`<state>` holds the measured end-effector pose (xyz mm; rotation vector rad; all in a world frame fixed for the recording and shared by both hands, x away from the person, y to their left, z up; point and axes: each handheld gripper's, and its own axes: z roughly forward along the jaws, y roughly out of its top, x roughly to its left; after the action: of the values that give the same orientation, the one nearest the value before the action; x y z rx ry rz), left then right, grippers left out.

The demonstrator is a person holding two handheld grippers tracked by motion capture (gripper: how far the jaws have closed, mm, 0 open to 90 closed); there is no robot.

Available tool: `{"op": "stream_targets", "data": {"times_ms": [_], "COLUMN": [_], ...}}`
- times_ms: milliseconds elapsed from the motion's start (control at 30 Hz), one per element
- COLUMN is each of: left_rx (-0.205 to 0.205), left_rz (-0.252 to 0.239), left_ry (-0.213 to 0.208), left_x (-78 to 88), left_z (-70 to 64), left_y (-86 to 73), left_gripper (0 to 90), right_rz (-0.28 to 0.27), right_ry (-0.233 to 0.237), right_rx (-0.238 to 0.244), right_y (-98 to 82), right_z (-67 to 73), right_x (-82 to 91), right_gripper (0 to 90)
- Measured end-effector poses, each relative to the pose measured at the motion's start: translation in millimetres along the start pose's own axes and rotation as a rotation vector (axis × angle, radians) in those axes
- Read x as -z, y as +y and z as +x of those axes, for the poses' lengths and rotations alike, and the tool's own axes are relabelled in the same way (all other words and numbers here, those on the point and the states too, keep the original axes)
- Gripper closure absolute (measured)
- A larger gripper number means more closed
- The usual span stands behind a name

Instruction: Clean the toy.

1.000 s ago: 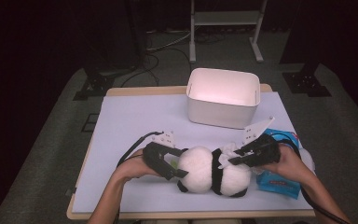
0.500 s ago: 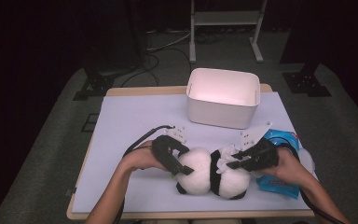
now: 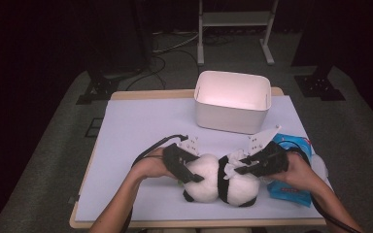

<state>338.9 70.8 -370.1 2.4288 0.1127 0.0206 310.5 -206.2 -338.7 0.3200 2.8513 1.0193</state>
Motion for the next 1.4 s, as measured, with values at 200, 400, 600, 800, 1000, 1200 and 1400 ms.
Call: {"op": "stream_targets", "data": {"times_ms": [200,400,600,800,1000,1200,1400], "left_rx": [-0.004,-0.011,-0.039,-0.042,0.057,0.082,0.087], "left_rz": [-0.011,-0.016,-0.029,-0.049,-0.092,-0.074,-0.072], "left_ry": [0.053,0.134,0.198,0.156,0.082,0.051,0.034], "left_x": [7.1,18.7,28.2,21.3,22.7,24.4,22.0], "left_z": [1.9,6.6,6.5,-0.1,-3.5,-1.1,3.7], "left_y": [-0.3,-1.3,-4.2,-16.9,-26.1,-18.0,-11.3], "left_gripper": [47.7,49.4,49.5,48.5,30.8,18.6,14.1], "right_rz": [-0.022,-0.023,-0.026,0.02,0.007,0.013,-0.013], "right_ry": [0.013,-0.006,-0.021,-0.017,-0.004,-0.018,-0.009], "right_rx": [-0.032,-0.034,-0.047,-0.066,-0.022,0.026,0.041], "right_y": [2.7,14.5,30.4,33.6,26.7,25.2,18.5], "right_z": [-11.5,-21.4,-36.0,-42.0,-26.9,-12.8,-6.4], "right_x": [1.7,-2.0,-3.5,-14.6,-20.7,-18.6,-17.7], "right_gripper": [75.0,75.0,75.0,75.1,75.7,75.7,76.2]}}
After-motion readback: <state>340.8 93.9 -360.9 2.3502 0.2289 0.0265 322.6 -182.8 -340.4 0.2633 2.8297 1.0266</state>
